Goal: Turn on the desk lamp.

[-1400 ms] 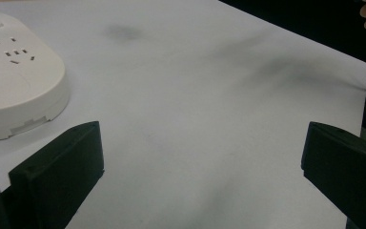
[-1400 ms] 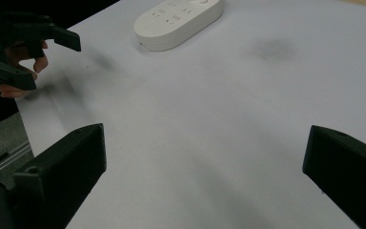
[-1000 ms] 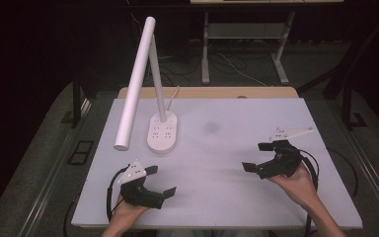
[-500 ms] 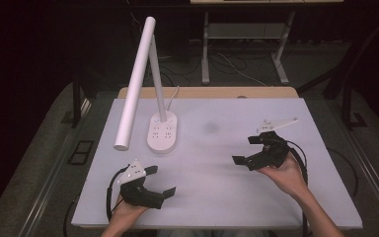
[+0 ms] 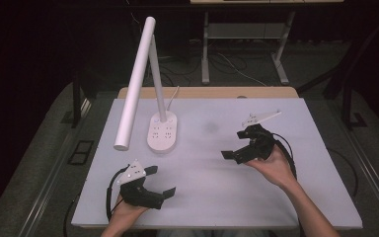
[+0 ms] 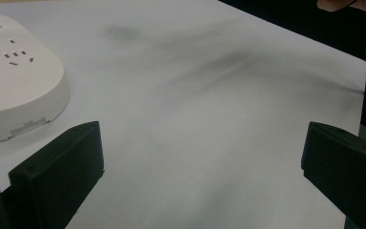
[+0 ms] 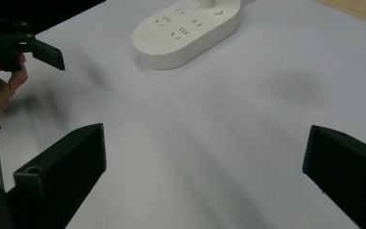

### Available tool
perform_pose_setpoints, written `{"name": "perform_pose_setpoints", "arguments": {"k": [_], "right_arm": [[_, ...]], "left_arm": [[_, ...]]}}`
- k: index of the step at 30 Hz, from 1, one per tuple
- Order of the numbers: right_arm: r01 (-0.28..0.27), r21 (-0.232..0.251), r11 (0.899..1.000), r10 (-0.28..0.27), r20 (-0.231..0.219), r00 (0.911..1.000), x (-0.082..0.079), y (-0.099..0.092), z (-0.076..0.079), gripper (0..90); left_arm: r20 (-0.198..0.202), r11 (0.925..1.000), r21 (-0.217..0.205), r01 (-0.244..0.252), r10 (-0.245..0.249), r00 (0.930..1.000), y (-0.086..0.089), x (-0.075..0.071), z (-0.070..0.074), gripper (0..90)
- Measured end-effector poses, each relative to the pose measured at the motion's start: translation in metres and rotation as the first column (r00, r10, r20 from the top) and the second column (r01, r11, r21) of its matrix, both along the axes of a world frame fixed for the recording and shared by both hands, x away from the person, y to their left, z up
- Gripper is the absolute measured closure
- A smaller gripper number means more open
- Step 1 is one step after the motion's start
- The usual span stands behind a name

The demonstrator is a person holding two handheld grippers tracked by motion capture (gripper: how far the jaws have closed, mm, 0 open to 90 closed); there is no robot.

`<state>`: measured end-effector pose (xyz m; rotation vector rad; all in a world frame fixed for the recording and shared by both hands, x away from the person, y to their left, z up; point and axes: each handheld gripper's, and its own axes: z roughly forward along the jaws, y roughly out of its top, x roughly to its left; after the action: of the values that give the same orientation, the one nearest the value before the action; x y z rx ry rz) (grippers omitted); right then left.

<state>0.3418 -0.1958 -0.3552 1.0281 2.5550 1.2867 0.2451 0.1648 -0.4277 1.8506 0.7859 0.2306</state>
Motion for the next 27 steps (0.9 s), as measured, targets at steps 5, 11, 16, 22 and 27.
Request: {"name": "perform_pose_setpoints", "arguments": {"k": [5,11,16,22,27], "right_arm": [[-0.012,-0.009,1.000,0.012,0.000,0.9999,0.007,0.008,0.001,0.5],[-0.020,-0.009,1.000,0.020,-0.001,0.9998,0.017,0.019,0.003,0.5],[-0.026,-0.009,1.000,0.026,-0.007,0.9996,0.027,0.029,0.003,0.5],[-0.029,-0.008,1.000,0.029,-0.032,0.9991,0.041,0.045,-0.003,0.5],[-0.030,-0.008,1.000,0.030,-0.044,0.9986,0.050,0.055,-0.007,0.5]], "left_arm": [[0.002,1.0000,0.003,0.003,-0.003,1.0000,0.000,0.000,0.000,0.0],[-0.001,1.0000,0.005,0.008,-0.008,1.0000,-0.002,0.000,0.000,0.0],[-0.003,0.9999,0.006,0.010,-0.010,0.9999,-0.003,0.000,-0.001,0.0],[0.000,0.9999,0.010,0.013,-0.013,0.9999,-0.004,0.000,-0.001,0.0],[0.002,0.9999,0.009,0.009,-0.009,1.0000,-0.003,0.001,-0.001,0.0]]}}
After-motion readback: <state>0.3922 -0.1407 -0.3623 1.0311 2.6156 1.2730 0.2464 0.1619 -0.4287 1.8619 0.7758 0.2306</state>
